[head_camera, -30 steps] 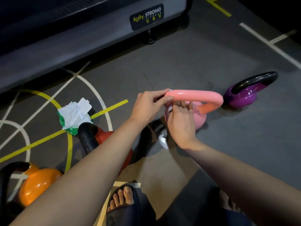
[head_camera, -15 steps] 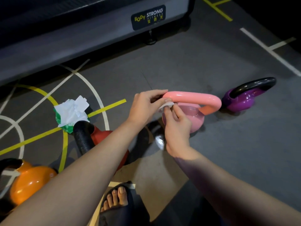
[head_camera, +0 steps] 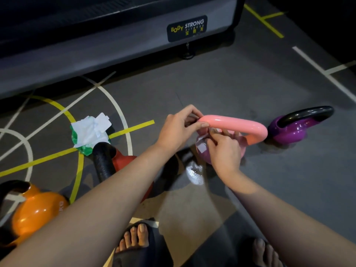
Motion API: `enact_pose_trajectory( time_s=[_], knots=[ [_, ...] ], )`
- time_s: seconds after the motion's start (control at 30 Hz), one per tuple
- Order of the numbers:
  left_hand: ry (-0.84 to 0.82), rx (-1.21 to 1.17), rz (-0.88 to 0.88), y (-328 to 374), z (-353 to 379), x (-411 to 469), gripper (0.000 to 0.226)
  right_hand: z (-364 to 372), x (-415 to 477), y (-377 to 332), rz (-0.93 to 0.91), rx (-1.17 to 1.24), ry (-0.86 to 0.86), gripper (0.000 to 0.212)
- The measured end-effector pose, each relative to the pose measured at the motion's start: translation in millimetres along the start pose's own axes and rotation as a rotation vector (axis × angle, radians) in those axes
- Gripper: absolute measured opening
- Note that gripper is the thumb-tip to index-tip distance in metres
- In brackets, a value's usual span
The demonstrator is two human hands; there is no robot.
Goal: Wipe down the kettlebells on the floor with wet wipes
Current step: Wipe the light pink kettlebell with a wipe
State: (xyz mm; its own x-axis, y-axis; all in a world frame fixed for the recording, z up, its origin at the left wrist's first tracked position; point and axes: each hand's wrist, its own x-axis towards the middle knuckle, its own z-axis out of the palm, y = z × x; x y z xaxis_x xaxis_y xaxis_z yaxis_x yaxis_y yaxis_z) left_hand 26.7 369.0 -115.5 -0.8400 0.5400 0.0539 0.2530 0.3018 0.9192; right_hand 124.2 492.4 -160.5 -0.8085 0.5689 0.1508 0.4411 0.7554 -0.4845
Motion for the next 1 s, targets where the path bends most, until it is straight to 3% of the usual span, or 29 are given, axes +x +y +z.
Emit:
enact_pose_trajectory(
  time_s=[0.1,0.23,0.37,0.47,0.63,0.9,1.0],
  knots=[
    [-0.004,0.007,-0.005,0.6,-0.7,1.1,0.024,-4.4,1.7,-17.4,0.212,0.428,-0.026,0.012],
    [-0.002,-0.005,-0.024,-0.8,-0.5,1.0,0.025,-9.8,-10.8,-37.9,0.499,1.17,0.019,0.015],
    [-0.001,-0.023,-0.03,-0.3,0.1,0.8,0.024,-12.7,-15.3,-57.9,0.741,1.498,0.033,0.016],
    [-0.02,-0.01,-0.02,0.0,-1.9,0.3,0.021,-14.8,-13.2,-52.8,0.811,1.625,0.03,0.035],
    [-0.043,0.002,-0.015,-1.7,-5.4,1.5,0.018,-29.7,-20.0,-26.7,0.752,1.723,-0.108,0.035],
    [-0.083,-0.008,-0.025,-1.8,-12.3,4.8,0.005,-3.7,-15.6,-41.5,0.568,1.492,-0.02,0.035],
    [-0.079,0.029,-0.017,-2.9,-13.9,6.9,0.011,-1.9,-16.5,-36.9,0.476,1.402,-0.033,0.03]
  ],
)
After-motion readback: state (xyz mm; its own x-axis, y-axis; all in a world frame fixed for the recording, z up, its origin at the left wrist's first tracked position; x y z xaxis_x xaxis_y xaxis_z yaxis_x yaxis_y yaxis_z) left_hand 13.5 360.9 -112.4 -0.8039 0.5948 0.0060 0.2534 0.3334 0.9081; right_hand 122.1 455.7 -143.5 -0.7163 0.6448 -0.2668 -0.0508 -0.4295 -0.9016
